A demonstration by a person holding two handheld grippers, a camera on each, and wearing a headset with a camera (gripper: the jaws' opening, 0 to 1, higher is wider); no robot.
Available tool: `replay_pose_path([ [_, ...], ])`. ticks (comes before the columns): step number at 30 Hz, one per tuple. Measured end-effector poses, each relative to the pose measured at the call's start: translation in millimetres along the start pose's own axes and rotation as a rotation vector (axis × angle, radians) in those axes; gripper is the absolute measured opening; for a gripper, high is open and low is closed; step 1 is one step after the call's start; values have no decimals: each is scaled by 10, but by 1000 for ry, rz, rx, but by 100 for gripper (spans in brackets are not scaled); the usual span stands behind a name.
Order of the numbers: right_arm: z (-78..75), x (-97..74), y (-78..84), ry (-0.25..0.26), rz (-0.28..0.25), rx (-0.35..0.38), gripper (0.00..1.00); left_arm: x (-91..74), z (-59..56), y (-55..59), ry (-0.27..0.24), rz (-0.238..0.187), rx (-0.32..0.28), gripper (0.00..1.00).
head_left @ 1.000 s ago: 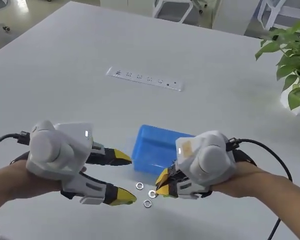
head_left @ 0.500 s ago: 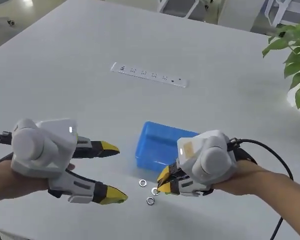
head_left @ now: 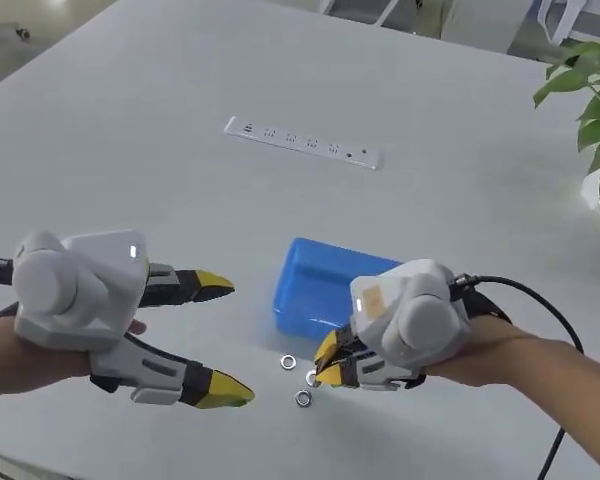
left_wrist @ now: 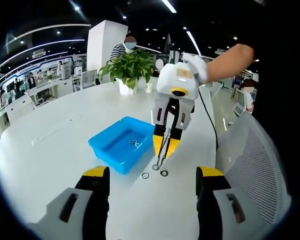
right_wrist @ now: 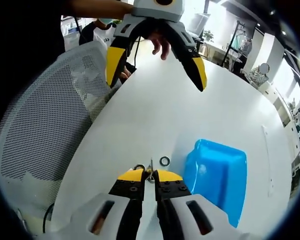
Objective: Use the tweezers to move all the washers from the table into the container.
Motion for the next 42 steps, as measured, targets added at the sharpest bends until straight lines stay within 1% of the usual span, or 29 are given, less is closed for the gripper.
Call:
replay_pose_path([
  [5, -15, 1, 11, 6, -1, 14, 9, 19, -1, 9, 0, 5, 1, 75],
  [6, -32, 4, 20, 11, 6, 20, 9, 20, -4, 12, 1, 6, 0, 75],
  [7, -43, 4, 26, 10, 6, 27, 9, 21, -5, 16, 1, 7, 0, 75],
  [8, -44, 7, 30, 3, 4, 50, 9, 22, -8, 22, 2, 10, 1, 75],
  [11, -32, 17, 25, -5, 4, 53, 8, 23, -14, 29, 3, 15, 4, 75],
  [14, -34, 28, 23, -11, 1, 75, 8, 22, -11, 30, 2, 17, 7, 74],
  [23, -38, 27, 33, -8, 6, 116, 6, 30, 2, 30, 5, 25, 17, 74],
  [31, -32, 21, 38, -3, 5, 124, 6, 19, 18, 19, 3, 24, 19, 75],
  [39, -21, 14, 35, 2, 5, 121, 6, -3, 24, 7, -4, 18, 3, 82],
  [42, -12, 12, 38, 2, 4, 122, 6, -10, 22, 9, -4, 19, 3, 84],
])
Point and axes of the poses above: the centre of the closed fingertips' face, and the gripper's own axes: x roughly forward along the fingers, z roughly to its left, y roughly out of its underside, the point moved 6 cm from there along -x, roughly backward along the fingers, and after that the axes turned 11 degrees about -x, right-handed, at the moved point
